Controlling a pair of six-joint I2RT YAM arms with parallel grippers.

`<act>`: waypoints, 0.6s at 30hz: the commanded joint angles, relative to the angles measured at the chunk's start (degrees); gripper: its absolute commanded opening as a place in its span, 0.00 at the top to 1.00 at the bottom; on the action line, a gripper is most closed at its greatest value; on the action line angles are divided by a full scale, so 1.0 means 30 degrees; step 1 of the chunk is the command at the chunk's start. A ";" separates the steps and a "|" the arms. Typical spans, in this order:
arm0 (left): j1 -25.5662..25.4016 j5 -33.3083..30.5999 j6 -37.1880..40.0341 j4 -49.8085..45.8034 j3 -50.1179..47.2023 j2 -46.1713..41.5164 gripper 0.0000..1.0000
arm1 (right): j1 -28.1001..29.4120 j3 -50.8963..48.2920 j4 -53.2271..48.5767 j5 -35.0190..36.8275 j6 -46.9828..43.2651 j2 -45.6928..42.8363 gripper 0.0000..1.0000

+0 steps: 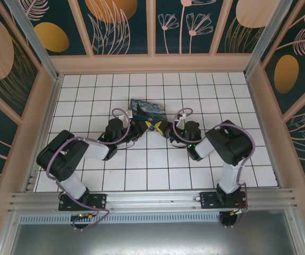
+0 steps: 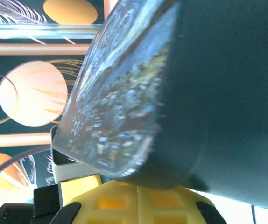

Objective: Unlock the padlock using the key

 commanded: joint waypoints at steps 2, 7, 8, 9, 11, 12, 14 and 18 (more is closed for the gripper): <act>-0.1598 0.5365 -0.0472 0.5203 0.0871 0.0225 1.00 | 0.2246 0.0728 0.4729 -0.1387 0.2528 0.1605 1.00; -0.1617 0.5036 -0.2266 0.7987 0.0386 0.1255 1.00 | 0.2304 0.1010 0.5782 -0.1650 0.2924 0.2037 1.00; -0.1619 0.4977 -0.2706 0.8607 0.0288 0.1411 1.00 | 0.2303 0.1063 0.5765 -0.1691 0.2880 0.2041 1.00; -0.1609 0.4911 -0.3263 0.9338 0.0220 0.1667 1.00 | 0.2276 0.1153 0.5350 -0.1777 0.2652 0.1887 1.00; -0.1616 0.4815 -0.4296 1.0735 0.0131 0.2131 1.00 | 0.2246 0.1246 0.3562 -0.1795 0.1208 0.1252 1.00; -0.1603 0.4813 -0.4834 1.1423 0.0105 0.2383 1.00 | 0.2224 0.1400 0.2214 -0.1829 0.0257 0.0851 1.00; -0.1605 0.4778 -0.5762 1.2556 0.0061 0.2822 1.00 | 0.2155 0.1561 -0.0536 -0.1492 -0.1757 -0.0122 1.00; -0.1620 0.4746 -0.6406 1.3419 -0.0025 0.3279 1.00 | 0.2156 0.2496 -0.4407 -0.0813 -0.4626 -0.1360 1.00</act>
